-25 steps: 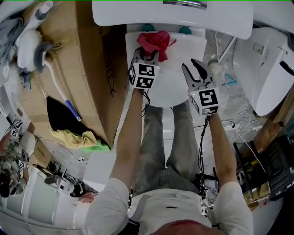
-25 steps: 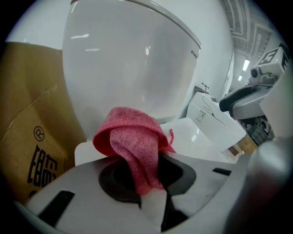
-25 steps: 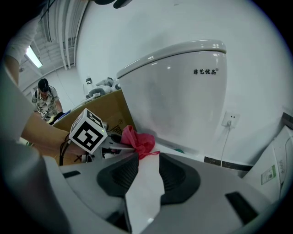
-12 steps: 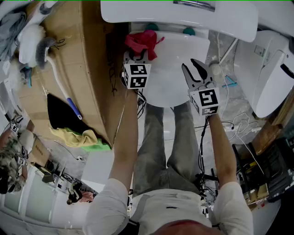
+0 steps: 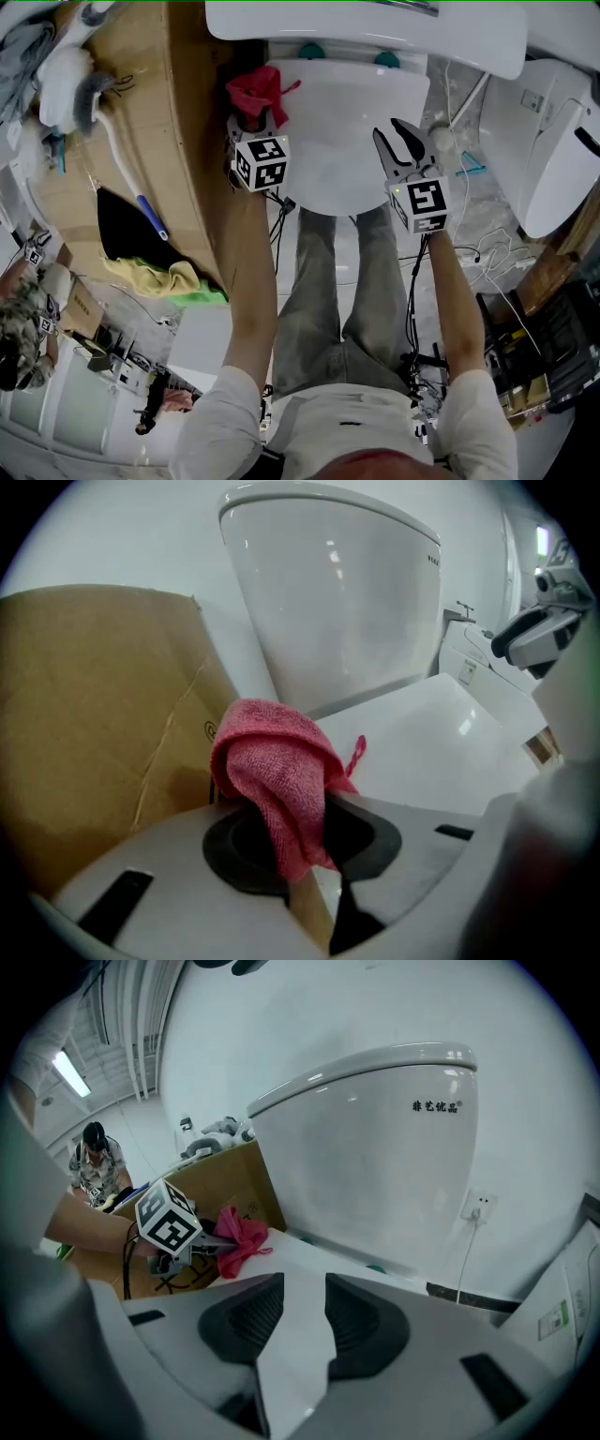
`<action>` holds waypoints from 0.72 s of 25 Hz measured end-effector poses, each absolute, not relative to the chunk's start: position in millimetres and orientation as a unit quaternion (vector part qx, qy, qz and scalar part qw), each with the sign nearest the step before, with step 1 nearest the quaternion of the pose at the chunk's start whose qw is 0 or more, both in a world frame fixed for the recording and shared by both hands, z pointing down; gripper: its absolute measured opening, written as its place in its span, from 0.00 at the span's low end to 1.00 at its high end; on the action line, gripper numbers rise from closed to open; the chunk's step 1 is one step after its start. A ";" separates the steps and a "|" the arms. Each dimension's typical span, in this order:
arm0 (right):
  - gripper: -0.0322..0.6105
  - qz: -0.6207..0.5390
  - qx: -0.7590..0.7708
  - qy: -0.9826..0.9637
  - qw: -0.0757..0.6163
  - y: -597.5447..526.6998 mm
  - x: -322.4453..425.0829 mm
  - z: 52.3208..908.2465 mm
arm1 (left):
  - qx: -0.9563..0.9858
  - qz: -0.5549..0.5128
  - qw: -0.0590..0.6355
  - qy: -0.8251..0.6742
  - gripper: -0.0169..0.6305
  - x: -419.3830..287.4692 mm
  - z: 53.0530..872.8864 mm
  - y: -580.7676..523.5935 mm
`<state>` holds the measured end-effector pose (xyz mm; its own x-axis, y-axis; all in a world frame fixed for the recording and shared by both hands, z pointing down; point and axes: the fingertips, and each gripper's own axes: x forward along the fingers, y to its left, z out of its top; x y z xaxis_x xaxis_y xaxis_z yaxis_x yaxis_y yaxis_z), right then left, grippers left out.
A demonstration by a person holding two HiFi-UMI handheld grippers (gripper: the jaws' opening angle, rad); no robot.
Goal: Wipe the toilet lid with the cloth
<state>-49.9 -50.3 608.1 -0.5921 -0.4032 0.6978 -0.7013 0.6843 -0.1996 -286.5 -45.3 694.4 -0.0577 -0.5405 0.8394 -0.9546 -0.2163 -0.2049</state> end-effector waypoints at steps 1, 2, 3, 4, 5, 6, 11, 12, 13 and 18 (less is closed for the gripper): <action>0.27 0.235 0.322 -0.860 0.318 -49.6 -49.4 608.0 | 0.638 0.445 0.234 -0.582 0.19 -289.2 693.9 -40.7; 0.27 0.236 0.323 -0.860 0.318 -48.9 -49.1 607.7 | 0.632 0.455 0.231 -0.584 0.19 -291.7 693.8 -35.7; 0.27 0.235 0.323 -0.860 0.317 -48.4 -48.8 607.5 | 0.624 0.469 0.223 -0.584 0.19 -294.3 694.0 -30.7; 0.27 0.233 0.323 -0.861 0.316 -47.9 -48.3 607.4 | 0.616 0.485 0.212 -0.584 0.19 -296.6 694.1 -25.9; 0.27 0.232 0.323 -0.861 0.316 -47.4 -47.7 607.7 | 0.608 0.502 0.199 -0.582 0.19 -298.3 694.2 -21.8; 0.27 0.232 0.323 -0.861 0.316 -46.6 -46.9 608.1 | 0.602 0.516 0.188 -0.580 0.19 -298.7 694.6 -18.3; 0.27 0.240 0.329 -0.857 0.317 -40.2 -39.8 611.7 | 0.632 0.516 0.184 -0.548 0.19 -270.2 705.7 -8.3; 0.27 0.241 0.330 -0.856 0.316 -38.8 -37.8 612.4 | 0.638 0.513 0.186 -0.543 0.19 -263.2 708.0 -6.8; 0.27 0.242 0.331 -0.856 0.316 -37.6 -35.5 613.0 | 0.642 0.509 0.188 -0.541 0.19 -257.3 710.1 -5.5; 0.27 0.249 0.337 -0.851 0.316 -31.7 -20.2 615.5 | 0.656 0.493 0.195 -0.537 0.19 -231.0 713.7 -1.6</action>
<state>-20.2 -31.7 615.5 -0.5725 -0.4161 0.7064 -0.7313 0.6487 -0.2105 -231.0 -1.6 713.7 -0.0628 -0.5124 0.8564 -0.8967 -0.3477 -0.2738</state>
